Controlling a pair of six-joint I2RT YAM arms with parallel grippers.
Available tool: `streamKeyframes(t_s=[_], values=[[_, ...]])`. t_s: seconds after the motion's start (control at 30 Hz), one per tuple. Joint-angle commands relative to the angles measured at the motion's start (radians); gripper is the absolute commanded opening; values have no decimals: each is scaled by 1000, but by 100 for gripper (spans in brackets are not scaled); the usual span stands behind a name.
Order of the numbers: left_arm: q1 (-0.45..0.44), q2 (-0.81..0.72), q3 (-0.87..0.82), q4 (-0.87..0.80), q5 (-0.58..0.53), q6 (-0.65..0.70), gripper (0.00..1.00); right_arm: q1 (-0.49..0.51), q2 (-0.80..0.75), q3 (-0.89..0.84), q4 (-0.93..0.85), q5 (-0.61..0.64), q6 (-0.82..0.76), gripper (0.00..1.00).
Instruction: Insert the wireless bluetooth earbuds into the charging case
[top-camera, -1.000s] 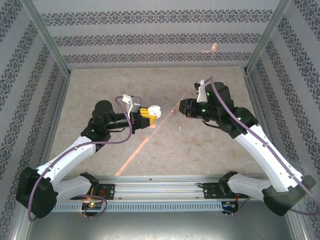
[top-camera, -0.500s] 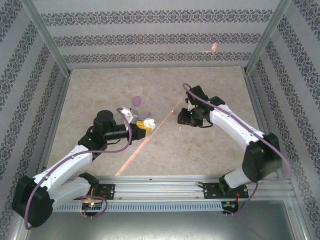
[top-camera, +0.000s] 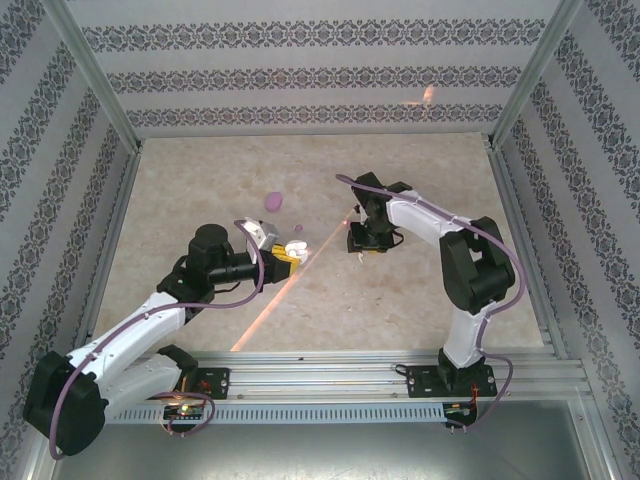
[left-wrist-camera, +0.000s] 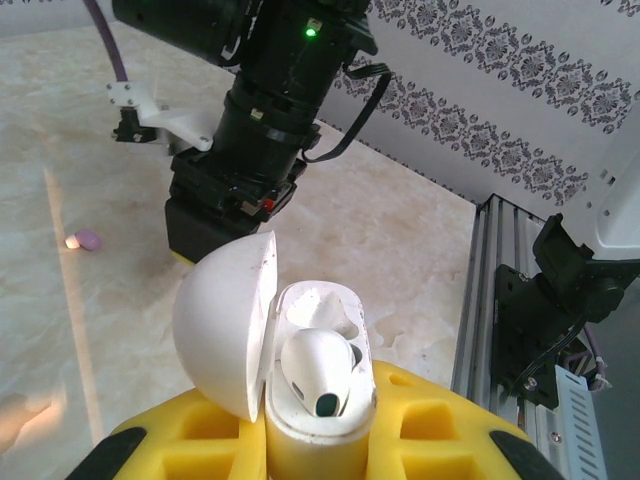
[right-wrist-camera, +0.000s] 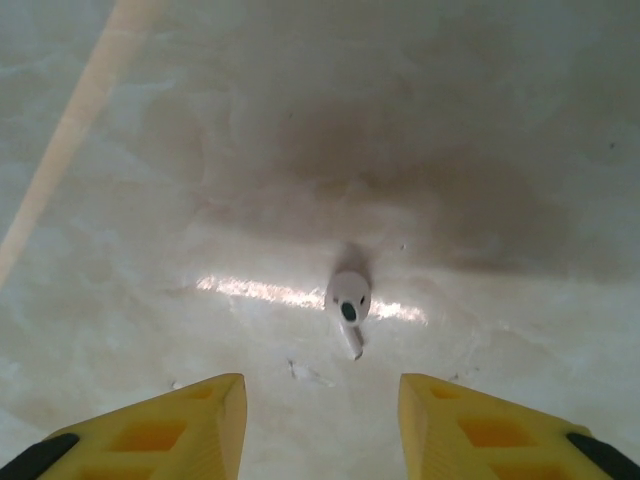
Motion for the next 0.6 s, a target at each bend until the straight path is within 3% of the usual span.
streamKeyframes(t_s=[0.0, 0.3, 0.57], values=[[6, 6, -12, 28, 22, -3, 2, -5, 41, 44, -36, 28, -47, 45], [6, 46, -28, 87, 27, -26, 3, -3, 141, 93, -80, 55, -106, 43], [6, 61, -47, 108, 15, -27, 3, 0, 178, 133, -106, 62, -128, 32]])
